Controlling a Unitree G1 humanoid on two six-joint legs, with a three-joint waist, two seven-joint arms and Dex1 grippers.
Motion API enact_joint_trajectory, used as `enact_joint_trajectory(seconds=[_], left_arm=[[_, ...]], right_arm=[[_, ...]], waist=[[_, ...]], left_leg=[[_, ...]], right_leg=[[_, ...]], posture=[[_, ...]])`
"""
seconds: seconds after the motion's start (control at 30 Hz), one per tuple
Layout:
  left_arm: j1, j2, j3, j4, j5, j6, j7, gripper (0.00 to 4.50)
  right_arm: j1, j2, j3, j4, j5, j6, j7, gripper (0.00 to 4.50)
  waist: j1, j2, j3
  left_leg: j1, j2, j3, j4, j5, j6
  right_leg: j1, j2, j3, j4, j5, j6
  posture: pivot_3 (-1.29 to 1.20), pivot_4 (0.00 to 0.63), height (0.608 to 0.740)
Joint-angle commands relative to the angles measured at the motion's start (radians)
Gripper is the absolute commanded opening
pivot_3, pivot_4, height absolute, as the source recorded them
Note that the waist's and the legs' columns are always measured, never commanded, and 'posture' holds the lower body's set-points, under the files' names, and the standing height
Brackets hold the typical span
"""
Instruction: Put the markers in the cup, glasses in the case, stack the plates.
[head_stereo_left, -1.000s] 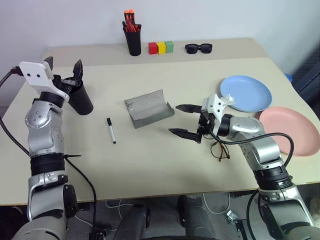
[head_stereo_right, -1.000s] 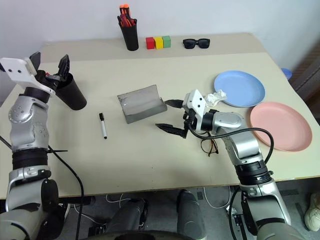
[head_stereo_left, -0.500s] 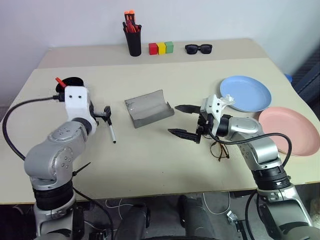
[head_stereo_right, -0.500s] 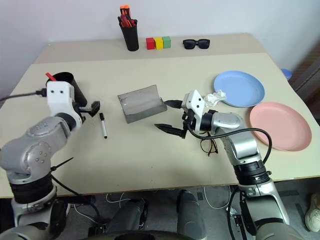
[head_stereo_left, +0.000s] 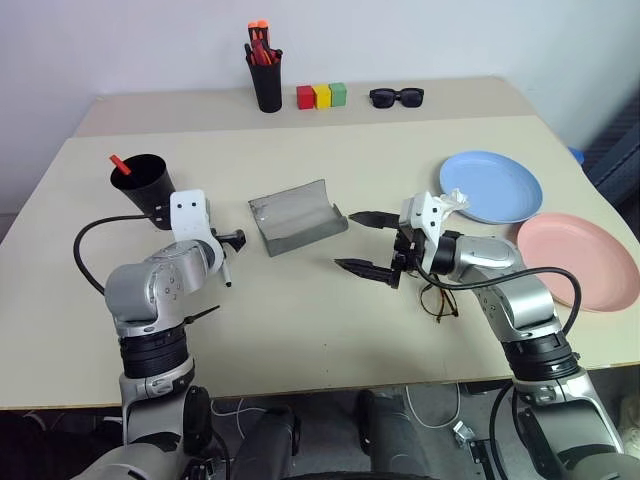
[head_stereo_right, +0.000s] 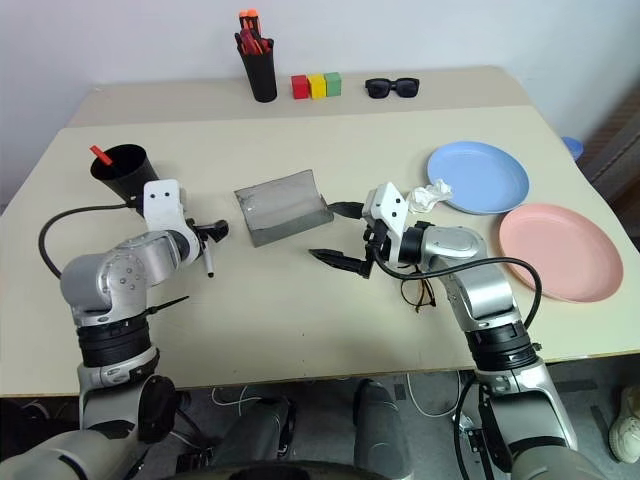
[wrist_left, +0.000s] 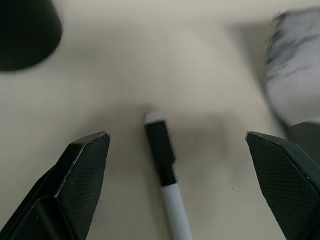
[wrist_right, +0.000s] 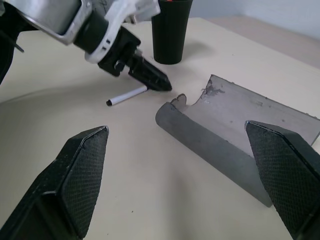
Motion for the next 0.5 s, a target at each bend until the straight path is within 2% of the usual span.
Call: enact_joint_trajectory(seconds=[0.03,0.07,0.1,0.17,0.37,0.5], left_arm=[[-0.006,-0.004,0.008,0.009,0.021,-0.056,-0.013,4.47],[-0.008,-0.007,0.006,0.02,0.025,-0.063,-0.015,4.47],[-0.011,-0.011,0.007,0.029,0.027,-0.072,-0.017,3.95],[-0.018,-0.017,0.006,0.038,0.028,-0.081,-0.025,3.23],[-0.033,-0.014,0.012,0.056,0.045,-0.098,-0.026,0.02],[-0.035,0.0,-0.005,0.002,0.028,-0.129,-0.067,0.02]], right_arm=[[0.002,-0.006,-0.023,-0.043,0.005,-0.02,-0.009,4.5],[0.004,-0.006,-0.023,-0.046,0.005,-0.02,-0.011,4.5],[0.005,-0.006,-0.023,-0.047,0.005,-0.02,-0.012,4.5],[0.006,-0.007,-0.022,-0.049,0.005,-0.021,-0.014,4.5],[0.002,-0.009,-0.021,-0.044,0.004,-0.024,-0.014,4.5],[0.0,-0.017,-0.025,-0.043,0.017,-0.008,-0.002,4.5]], waist=[[0.0,0.0,0.0],[0.001,0.0,0.0],[0.001,0.0,0.0],[0.001,0.0,0.0],[0.001,0.0,0.0],[0.001,0.0,0.0]], left_leg=[[0.0,0.0,0.0,0.0,0.0,0.0],[0.0,0.0,0.0,0.0,0.0,0.0],[0.0,0.0,0.0,0.0,0.0,0.0],[0.0,0.0,0.0,0.0,0.0,0.0],[0.0,0.0,0.0,0.001,0.0,0.0],[0.0,0.0,0.0,0.001,0.0,0.0]], right_leg=[[0.0,0.0,0.0,0.0,0.0,0.0],[0.0,0.0,0.0,0.0,0.0,0.0],[0.0,0.0,0.0,0.0,0.0,0.0],[0.0,0.0,0.0,0.0,0.0,0.0],[0.0,0.0,0.0,0.0,0.0,0.0],[0.0,0.0,0.0,0.0,0.0,0.0]], posture=[[0.0,0.15,0.74],[0.0,0.15,0.74],[0.0,0.15,0.74],[0.0,0.15,0.74],[0.0,0.15,0.74],[0.0,0.15,0.74]])
